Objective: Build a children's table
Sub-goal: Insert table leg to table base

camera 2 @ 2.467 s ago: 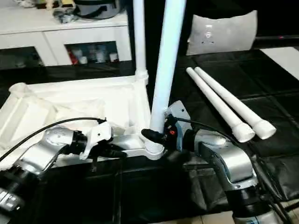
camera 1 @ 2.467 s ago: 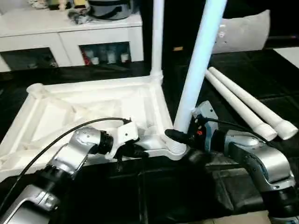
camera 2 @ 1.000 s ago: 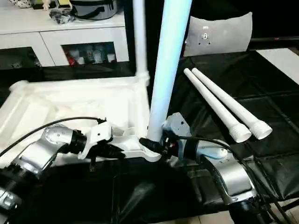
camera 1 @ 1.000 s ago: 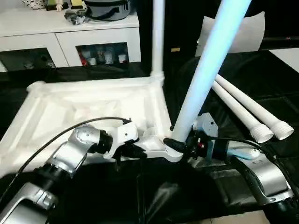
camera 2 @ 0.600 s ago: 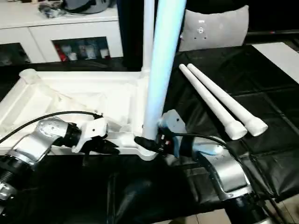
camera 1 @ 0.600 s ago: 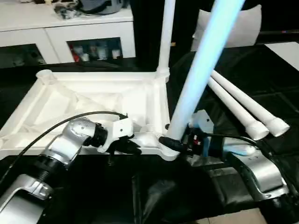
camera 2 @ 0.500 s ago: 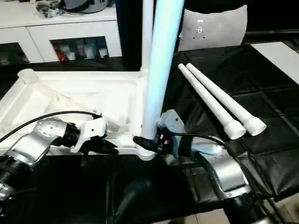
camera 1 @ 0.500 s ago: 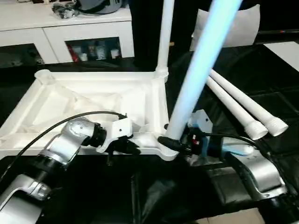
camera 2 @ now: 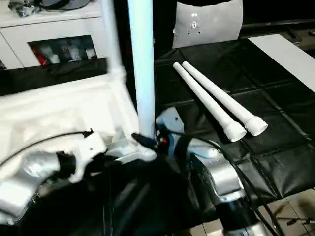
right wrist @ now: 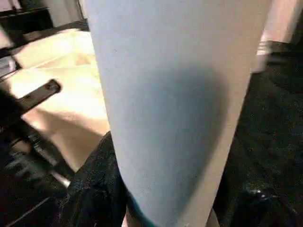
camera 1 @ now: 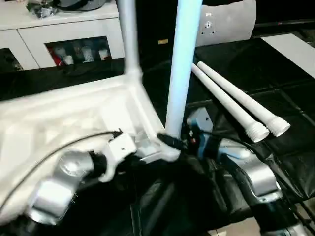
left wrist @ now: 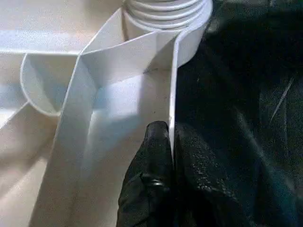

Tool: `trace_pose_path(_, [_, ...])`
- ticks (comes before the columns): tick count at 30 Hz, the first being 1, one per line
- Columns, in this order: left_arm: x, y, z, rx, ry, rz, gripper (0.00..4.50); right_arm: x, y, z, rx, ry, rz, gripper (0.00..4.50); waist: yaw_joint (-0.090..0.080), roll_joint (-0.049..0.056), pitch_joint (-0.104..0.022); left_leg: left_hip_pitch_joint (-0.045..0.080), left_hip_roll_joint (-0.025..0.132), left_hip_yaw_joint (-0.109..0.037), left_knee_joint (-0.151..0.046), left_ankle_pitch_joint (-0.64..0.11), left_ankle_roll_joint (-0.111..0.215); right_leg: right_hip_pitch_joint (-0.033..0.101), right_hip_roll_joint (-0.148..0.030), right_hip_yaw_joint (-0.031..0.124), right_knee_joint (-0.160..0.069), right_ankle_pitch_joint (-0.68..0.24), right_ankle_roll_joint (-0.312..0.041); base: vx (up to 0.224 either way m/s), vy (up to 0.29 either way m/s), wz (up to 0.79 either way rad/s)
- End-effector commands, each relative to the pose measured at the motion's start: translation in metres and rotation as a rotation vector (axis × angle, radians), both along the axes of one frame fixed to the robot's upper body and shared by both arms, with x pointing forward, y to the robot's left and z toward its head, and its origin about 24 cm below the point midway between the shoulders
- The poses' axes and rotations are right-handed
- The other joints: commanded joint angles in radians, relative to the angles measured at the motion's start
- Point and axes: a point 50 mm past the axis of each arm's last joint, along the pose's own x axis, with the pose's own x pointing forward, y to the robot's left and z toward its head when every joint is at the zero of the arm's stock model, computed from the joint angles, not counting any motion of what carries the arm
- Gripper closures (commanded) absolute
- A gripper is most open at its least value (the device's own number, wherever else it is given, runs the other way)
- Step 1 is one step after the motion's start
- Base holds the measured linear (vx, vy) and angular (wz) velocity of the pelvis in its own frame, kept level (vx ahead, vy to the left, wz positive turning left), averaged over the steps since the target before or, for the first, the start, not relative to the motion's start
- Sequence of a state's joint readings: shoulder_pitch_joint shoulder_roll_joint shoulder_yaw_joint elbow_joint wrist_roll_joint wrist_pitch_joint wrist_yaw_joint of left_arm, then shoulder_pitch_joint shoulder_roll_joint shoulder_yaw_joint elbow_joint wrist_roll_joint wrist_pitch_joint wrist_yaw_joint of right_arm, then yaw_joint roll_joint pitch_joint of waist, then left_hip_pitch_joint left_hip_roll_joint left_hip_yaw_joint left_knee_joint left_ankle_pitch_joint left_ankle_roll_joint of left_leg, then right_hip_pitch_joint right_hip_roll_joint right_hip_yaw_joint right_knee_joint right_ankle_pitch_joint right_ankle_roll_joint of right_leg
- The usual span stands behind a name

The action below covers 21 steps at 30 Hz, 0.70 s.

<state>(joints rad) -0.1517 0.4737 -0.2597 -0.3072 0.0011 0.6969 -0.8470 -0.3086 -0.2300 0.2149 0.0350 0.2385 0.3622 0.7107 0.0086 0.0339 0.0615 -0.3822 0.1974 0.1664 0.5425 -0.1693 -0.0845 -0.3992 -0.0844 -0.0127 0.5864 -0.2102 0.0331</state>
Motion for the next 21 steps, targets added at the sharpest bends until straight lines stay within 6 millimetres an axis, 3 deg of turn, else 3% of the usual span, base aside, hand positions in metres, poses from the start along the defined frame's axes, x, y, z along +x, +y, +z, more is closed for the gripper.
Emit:
trace_pose_path(1, [0.003,-0.013,0.013,-0.013,-0.094,0.014,4.50,-0.017,0.007,-0.050,-0.069,0.266,0.002,2.59,0.013,0.004,-0.029,0.009,0.019,0.003,-0.070,-0.311,0.001,0.025,-0.025,0.019,-0.078,-0.242,-0.194,0.000,0.000,0.00])
trace_pose_path(3, [0.004,-0.016,0.014,-0.032,-0.099,0.018,4.50,-0.016,0.006,-0.053,-0.079,0.276,-0.008,2.59,0.017,0.002,-0.028,0.009,0.018,0.002,-0.070,-0.318,-0.007,0.025,-0.025,0.019,-0.080,-0.259,-0.177,0.000,0.000,0.00])
trace_pose_path(6, [0.002,-0.019,0.015,-0.043,-0.092,0.032,4.50,-0.016,0.006,-0.055,-0.077,0.286,-0.019,2.59,0.021,0.009,-0.031,0.011,0.018,0.001,-0.070,-0.326,-0.020,0.024,-0.023,0.019,-0.078,-0.256,-0.165,0.000,0.000,0.00])
trace_pose_path(7, [0.002,-0.020,0.015,-0.035,-0.082,0.043,4.50,-0.015,0.007,-0.055,-0.074,0.284,-0.029,2.59,0.021,0.012,-0.031,0.010,0.018,0.000,-0.070,-0.323,-0.024,0.024,-0.022,0.019,-0.077,-0.238,-0.166,0.000,0.000,0.00])
trace_pose_path(15, [0.006,-0.016,0.013,0.007,-0.083,0.074,4.50,-0.012,0.008,-0.055,-0.035,0.299,-0.065,2.59,0.020,0.012,-0.034,0.011,0.017,0.001,-0.066,-0.326,-0.034,0.025,-0.019,0.018,-0.074,-0.203,-0.174,0.000,0.000,0.00])
trace_pose_path(16, [0.006,-0.015,0.013,0.011,-0.087,0.080,4.50,-0.011,0.008,-0.055,-0.032,0.299,-0.068,2.59,0.021,0.016,-0.034,0.012,0.017,0.001,-0.066,-0.327,-0.035,0.025,-0.019,0.018,-0.074,-0.204,-0.174,0.000,0.000,0.00])
trace_pose_path(17, [0.007,-0.014,0.013,0.013,-0.090,0.086,4.50,-0.009,0.008,-0.056,-0.025,0.299,-0.086,2.24,0.021,0.014,-0.033,0.012,0.016,0.002,-0.065,-0.329,-0.037,0.026,-0.019,0.018,-0.075,-0.204,-0.175,0.000,0.000,0.00])
trace_pose_path(21, [0.013,-0.010,0.014,0.013,-0.090,0.109,4.50,-0.004,0.006,-0.057,-0.013,0.295,-0.118,1.79,0.017,0.015,-0.033,0.017,0.015,-0.001,-0.067,-0.375,-0.043,0.023,-0.019,0.017,-0.079,-0.279,-0.165,0.000,0.000,0.00])
